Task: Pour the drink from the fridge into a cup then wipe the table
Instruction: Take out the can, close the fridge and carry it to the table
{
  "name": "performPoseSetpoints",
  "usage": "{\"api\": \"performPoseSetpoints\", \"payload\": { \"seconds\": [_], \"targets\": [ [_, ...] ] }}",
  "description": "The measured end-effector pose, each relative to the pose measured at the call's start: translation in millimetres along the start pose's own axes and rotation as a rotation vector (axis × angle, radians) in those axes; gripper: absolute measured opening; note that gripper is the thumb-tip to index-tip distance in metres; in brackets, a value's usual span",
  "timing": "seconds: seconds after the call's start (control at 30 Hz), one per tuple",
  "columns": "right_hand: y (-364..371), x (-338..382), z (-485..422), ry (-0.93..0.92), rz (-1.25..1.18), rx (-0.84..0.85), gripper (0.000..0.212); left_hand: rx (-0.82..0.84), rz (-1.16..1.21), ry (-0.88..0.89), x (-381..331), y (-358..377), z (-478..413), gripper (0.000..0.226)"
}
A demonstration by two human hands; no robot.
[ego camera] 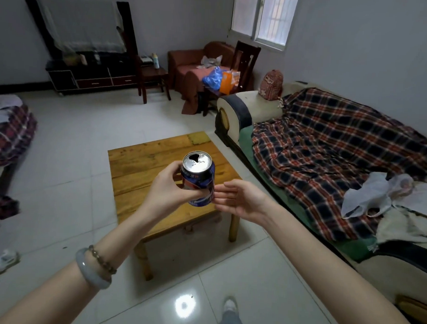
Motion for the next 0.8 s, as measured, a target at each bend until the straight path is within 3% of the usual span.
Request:
{"api": "performPoseSetpoints", "payload": {
  "seconds": [0.37,0.8],
  "targets": [
    [-69.1,93.5,-149.6,0.078,0.096,0.164,0.030,-0.197,-0.018,-0.122,39.4,22.8,-143.0,0.073],
    [-58.3,127.8,-289.2,0.144,0.147,0.263,0.033,-0.314,-0.024,-0.235,113.6,-12.7,-237.8,0.070]
  ]
}}
Point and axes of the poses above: each hand's wrist, its own z-axis away from the middle knuckle, its own y-axis out of the palm, x = y × z, the point moved 6 cm from there along -z, towards the middle knuckle, and after that the axes turned 10 degrees about z, right-handed, at the moved point
